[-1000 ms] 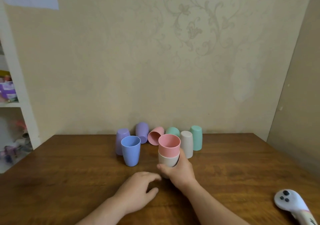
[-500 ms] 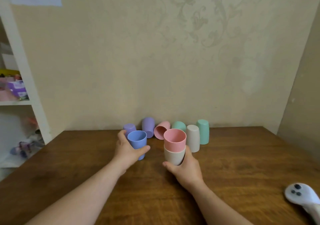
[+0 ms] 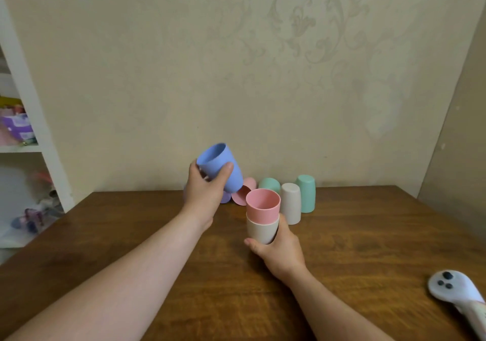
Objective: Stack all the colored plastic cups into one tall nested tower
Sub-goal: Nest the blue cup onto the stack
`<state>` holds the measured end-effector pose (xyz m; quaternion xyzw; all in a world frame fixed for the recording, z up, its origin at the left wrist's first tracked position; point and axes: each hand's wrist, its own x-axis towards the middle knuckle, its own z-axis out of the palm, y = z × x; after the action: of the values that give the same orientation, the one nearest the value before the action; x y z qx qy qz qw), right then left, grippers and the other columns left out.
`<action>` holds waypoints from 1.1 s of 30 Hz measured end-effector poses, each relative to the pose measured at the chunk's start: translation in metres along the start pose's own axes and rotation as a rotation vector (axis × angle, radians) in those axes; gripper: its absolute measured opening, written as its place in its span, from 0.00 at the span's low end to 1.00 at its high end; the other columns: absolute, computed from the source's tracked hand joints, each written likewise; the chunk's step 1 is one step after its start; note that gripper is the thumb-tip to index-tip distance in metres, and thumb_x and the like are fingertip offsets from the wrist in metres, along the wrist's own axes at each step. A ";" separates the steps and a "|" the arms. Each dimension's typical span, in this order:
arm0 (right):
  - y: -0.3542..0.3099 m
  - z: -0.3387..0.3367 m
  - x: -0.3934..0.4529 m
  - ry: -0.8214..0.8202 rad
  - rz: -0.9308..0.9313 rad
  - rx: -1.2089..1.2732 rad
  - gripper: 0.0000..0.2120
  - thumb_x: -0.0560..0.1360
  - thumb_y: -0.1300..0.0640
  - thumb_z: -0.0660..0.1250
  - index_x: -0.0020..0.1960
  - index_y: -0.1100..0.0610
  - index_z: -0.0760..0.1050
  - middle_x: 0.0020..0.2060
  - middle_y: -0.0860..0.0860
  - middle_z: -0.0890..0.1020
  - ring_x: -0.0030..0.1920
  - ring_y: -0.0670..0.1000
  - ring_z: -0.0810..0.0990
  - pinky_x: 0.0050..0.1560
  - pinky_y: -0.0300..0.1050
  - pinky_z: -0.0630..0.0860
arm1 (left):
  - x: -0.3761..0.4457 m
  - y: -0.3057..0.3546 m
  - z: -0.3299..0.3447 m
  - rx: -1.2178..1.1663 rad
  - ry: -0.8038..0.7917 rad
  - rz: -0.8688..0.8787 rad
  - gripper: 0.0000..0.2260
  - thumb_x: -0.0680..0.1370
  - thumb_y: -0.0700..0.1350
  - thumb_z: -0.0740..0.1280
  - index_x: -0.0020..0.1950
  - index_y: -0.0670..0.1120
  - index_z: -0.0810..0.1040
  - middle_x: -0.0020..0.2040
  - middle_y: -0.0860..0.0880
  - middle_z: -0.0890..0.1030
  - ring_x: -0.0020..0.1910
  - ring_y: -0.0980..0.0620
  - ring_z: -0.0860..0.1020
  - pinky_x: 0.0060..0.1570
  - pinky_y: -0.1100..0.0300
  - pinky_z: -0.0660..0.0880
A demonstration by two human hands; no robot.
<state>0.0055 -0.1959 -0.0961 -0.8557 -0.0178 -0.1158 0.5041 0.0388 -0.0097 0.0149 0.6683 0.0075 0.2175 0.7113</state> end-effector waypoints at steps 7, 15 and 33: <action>0.000 -0.001 -0.002 -0.015 0.008 0.004 0.37 0.67 0.39 0.84 0.69 0.36 0.66 0.56 0.38 0.81 0.57 0.45 0.82 0.59 0.48 0.80 | -0.025 0.013 0.035 0.102 -0.306 0.109 0.26 0.73 0.51 0.83 0.68 0.58 0.78 0.60 0.57 0.86 0.55 0.61 0.86 0.51 0.62 0.83; -0.001 -0.001 -0.004 0.004 0.015 0.001 0.39 0.66 0.40 0.83 0.71 0.36 0.68 0.57 0.39 0.85 0.57 0.46 0.84 0.56 0.48 0.81 | -0.047 -0.029 0.037 0.225 -0.348 -0.020 0.23 0.76 0.52 0.81 0.65 0.63 0.73 0.61 0.64 0.83 0.51 0.75 0.81 0.50 0.70 0.78; -0.007 -0.005 0.014 -0.176 -0.025 -0.153 0.41 0.72 0.63 0.68 0.84 0.49 0.64 0.80 0.50 0.70 0.77 0.55 0.72 0.78 0.53 0.70 | -0.021 -0.084 0.018 0.121 -0.162 -0.003 0.33 0.68 0.41 0.85 0.69 0.52 0.76 0.58 0.54 0.86 0.57 0.56 0.86 0.57 0.55 0.83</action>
<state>0.0173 -0.1977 -0.0846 -0.8982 -0.0636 -0.0476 0.4323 0.0508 -0.0346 -0.0692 0.7256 -0.0358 0.1607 0.6682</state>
